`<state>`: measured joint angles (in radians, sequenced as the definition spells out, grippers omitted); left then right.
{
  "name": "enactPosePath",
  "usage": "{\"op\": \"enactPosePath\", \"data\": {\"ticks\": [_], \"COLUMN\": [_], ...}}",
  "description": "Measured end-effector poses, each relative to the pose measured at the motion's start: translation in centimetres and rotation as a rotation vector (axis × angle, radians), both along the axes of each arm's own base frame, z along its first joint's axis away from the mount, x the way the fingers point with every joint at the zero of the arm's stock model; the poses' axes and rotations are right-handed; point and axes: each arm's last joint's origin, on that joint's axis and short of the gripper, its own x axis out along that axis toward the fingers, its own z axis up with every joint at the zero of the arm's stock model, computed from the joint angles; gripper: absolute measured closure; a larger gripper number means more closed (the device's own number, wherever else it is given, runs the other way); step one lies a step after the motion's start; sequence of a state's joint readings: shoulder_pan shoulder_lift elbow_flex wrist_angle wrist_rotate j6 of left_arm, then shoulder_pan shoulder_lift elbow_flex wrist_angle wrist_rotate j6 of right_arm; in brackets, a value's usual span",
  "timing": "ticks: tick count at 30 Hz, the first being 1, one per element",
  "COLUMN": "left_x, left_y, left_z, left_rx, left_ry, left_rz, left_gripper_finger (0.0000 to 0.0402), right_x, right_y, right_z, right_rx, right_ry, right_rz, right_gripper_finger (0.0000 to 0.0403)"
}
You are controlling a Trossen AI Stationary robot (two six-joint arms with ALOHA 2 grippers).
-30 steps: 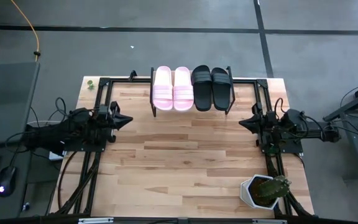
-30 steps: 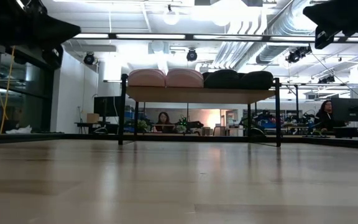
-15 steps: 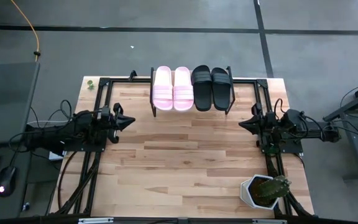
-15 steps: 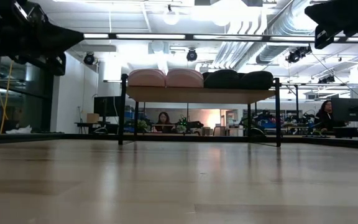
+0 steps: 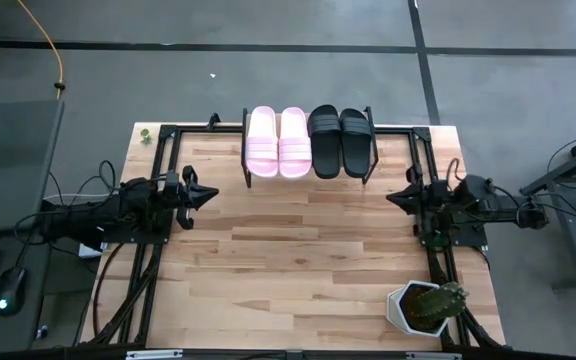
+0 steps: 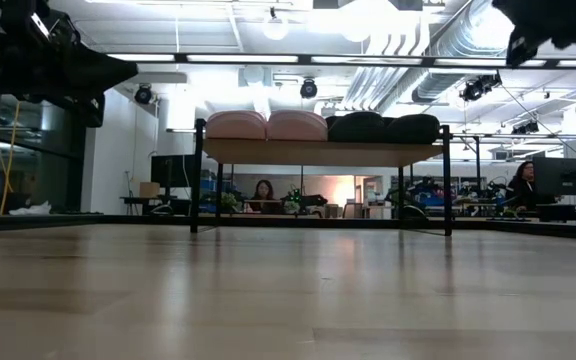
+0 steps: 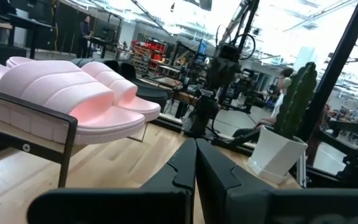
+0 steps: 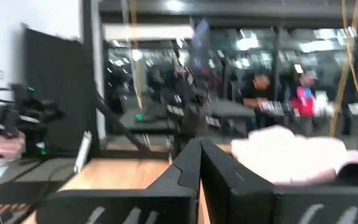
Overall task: Pick and place slides into the shelf
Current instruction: Return to Home Position
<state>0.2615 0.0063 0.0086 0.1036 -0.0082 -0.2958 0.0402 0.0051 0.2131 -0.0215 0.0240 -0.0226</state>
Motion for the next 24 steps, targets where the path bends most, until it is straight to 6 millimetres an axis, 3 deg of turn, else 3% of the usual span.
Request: {"op": "enactPosePath", "data": {"ticks": [8,12,17,24], "left_x": [0.0,0.0,0.0,0.0], "left_y": [0.0,0.0,0.0,0.0], "left_z": [0.1,0.1,0.1,0.1], "left_rx": [-0.011,-0.021,-0.021,-0.020], "left_ry": [-0.010,-0.013,-0.014,-0.019], "left_rz": [0.002,0.001,0.002,0.002], "left_gripper_finger": [0.0401,0.0401,0.0401,0.0401], "right_x": [-0.3,-0.2,1.0,1.3], "right_y": [0.4,0.3,0.0,-0.1], "right_z": [1.1,1.0,-2.5,-3.1], "right_rx": [-0.119,-0.129,-0.111,-0.102], "right_ry": [-0.120,-0.129,-0.251,-0.178], "right_rz": [0.106,0.069,-0.046,-0.088], "right_gripper_finger": [0.0403,0.0403,0.0403,0.0403]}}
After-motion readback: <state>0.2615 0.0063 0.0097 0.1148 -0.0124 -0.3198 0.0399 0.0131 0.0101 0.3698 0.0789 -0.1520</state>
